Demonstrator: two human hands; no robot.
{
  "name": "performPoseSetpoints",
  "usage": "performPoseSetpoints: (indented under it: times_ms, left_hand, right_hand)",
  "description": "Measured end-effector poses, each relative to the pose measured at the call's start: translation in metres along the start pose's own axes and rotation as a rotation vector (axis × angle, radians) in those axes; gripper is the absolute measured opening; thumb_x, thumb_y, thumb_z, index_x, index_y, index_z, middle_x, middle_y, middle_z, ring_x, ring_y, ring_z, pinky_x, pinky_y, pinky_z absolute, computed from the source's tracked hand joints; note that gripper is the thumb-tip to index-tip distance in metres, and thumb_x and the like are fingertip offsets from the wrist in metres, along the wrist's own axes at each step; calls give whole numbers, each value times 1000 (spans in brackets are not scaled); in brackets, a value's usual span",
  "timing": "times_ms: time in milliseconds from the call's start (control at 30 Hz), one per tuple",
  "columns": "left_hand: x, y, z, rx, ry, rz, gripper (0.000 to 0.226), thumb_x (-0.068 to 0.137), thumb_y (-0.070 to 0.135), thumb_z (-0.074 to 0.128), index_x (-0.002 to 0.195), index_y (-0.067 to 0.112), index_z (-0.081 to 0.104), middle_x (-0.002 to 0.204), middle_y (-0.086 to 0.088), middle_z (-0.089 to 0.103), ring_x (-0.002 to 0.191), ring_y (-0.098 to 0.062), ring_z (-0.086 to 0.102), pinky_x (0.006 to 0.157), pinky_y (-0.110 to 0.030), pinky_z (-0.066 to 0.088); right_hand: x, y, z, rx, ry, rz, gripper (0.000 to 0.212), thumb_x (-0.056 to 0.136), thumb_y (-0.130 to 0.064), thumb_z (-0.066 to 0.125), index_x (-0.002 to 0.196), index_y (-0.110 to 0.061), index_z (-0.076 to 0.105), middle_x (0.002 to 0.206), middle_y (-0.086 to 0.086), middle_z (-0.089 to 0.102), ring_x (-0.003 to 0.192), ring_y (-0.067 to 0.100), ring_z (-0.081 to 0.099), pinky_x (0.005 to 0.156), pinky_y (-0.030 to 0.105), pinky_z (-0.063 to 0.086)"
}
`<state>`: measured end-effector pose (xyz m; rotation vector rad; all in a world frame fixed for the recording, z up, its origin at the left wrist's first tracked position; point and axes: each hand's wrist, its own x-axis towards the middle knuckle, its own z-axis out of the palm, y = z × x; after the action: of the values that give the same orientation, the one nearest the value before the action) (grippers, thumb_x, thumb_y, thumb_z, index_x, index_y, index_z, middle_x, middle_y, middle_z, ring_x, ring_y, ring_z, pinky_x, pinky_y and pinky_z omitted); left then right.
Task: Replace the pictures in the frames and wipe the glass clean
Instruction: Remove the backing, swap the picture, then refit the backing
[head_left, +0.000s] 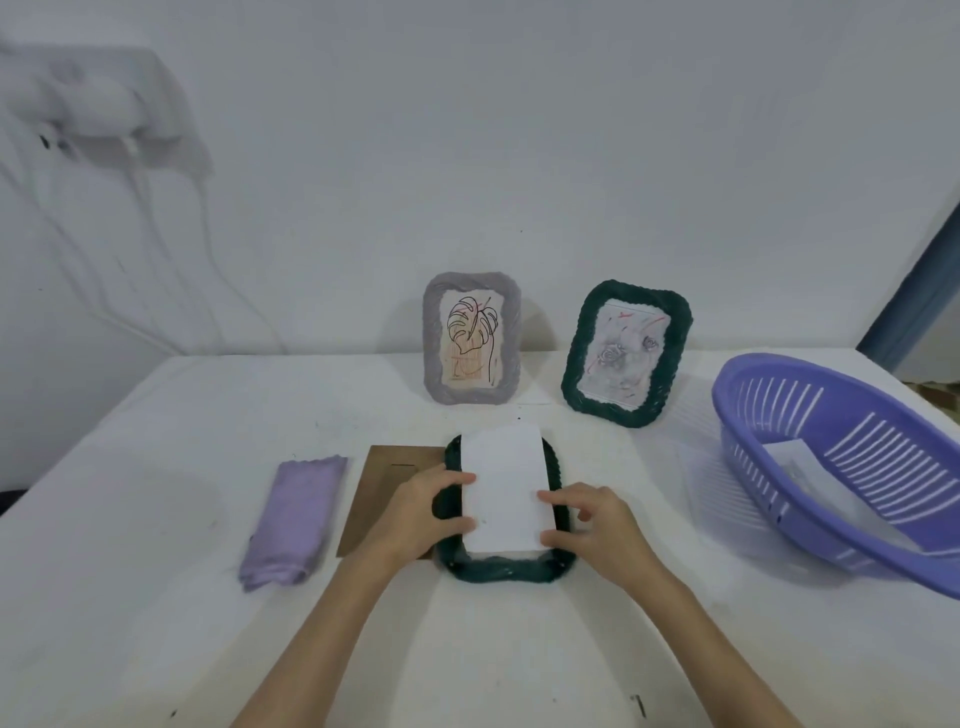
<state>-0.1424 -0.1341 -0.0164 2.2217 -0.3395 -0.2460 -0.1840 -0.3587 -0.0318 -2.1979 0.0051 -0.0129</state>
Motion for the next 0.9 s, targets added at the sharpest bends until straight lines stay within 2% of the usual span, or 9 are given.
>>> performPoseSetpoints:
  times_ms: [133,300,500,633,800,900]
  left_hand:
    - [0,-7,1,79,-52,39,56,76,21,73,128,21,51,142,3,39,138,-11,25,111,-22,20]
    - [2,-12,-2,118,-114,26,55,78,24,71,129,21,50,149,4,31,144,-13,10,118,-34,13]
    - [1,-15,-6,115,-143,42,57,80,21,70,131,20,47,151,4,28,143,-12,13,116,-30,14]
    - [0,-14,-6,106,-175,26,64,77,26,72,134,21,44,152,6,25,142,-10,16,116,-30,16]
    - [-3,-12,-2,114,-110,10,69,73,30,76,133,17,46,150,6,29,137,-11,28,112,-26,22]
    - [-5,-8,3,104,-60,7,70,75,36,72,136,19,41,151,6,25,138,-13,24,113,-31,23]
  right_hand:
    - [-3,3,5,-77,20,-33,47,70,-22,78,114,-24,63,100,-14,54,96,12,43,76,11,35]
    - [-7,3,7,-105,26,-40,43,70,-26,78,112,-20,65,105,-17,53,99,10,40,83,14,33]
    - [-13,0,12,-191,34,-53,38,76,-31,73,112,-23,65,124,-15,53,103,9,35,92,20,32]
    - [-16,-1,18,-189,32,-58,34,80,-31,69,113,-27,64,134,-16,48,104,8,33,97,22,31]
    - [-11,-1,12,-190,9,-49,33,80,-31,68,113,-31,63,135,-18,47,103,10,34,101,31,33]
    - [-10,2,11,-166,23,-60,26,85,-25,63,111,-30,64,132,-17,50,99,10,35,99,28,35]
